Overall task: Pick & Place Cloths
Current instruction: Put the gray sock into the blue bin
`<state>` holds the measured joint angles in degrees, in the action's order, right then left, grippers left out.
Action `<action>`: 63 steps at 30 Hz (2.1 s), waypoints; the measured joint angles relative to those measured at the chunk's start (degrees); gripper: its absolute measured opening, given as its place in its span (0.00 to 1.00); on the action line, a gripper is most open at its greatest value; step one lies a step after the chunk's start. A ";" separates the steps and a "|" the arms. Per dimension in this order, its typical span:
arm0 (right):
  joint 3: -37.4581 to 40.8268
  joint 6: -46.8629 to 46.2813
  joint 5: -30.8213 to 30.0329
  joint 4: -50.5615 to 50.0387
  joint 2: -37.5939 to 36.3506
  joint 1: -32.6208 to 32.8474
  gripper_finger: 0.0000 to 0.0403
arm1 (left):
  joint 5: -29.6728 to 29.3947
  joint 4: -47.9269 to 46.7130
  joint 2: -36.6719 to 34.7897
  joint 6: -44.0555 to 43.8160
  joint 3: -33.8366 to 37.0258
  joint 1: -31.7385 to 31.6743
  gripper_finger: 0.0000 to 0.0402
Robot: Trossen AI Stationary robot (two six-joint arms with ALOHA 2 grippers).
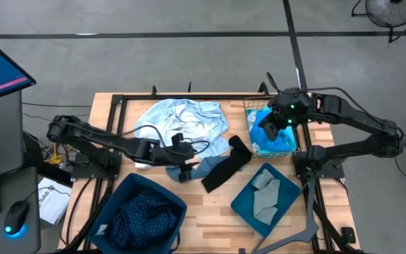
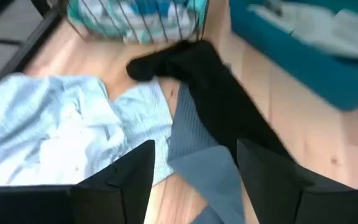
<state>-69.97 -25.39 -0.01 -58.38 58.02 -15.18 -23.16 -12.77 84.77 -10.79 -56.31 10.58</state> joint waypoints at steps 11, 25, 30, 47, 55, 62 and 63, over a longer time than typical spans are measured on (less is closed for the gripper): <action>-0.16 -0.18 -0.02 0.66 0.88 5.88 0.27 | 1.59 6.20 15.29 -4.26 0.02 0.27 0.53; -0.14 -1.68 -0.19 0.68 0.94 9.69 0.27 | 4.64 6.26 22.53 -14.33 0.02 -0.36 0.38; -0.14 -1.68 -0.27 0.85 0.94 12.65 0.27 | 6.02 5.28 19.94 -15.52 -0.01 -0.36 0.05; -0.14 8.70 -14.93 25.44 6.07 28.35 0.27 | 1.93 7.78 -9.49 -9.84 -0.02 0.46 0.00; -0.14 15.06 -14.91 36.92 15.39 29.02 0.37 | 0.16 7.79 -17.85 -4.29 -0.02 0.76 0.00; -0.14 22.83 -14.88 48.59 23.34 28.17 0.68 | 0.46 7.64 -18.54 -1.47 -0.02 0.78 0.00; -0.14 22.84 -14.88 49.26 24.11 28.02 0.73 | 0.46 7.61 -18.54 -1.46 -0.02 0.78 0.00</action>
<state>-70.11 -2.55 -14.90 -9.12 82.13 12.84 -22.69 -5.16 66.24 -12.25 -56.34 11.35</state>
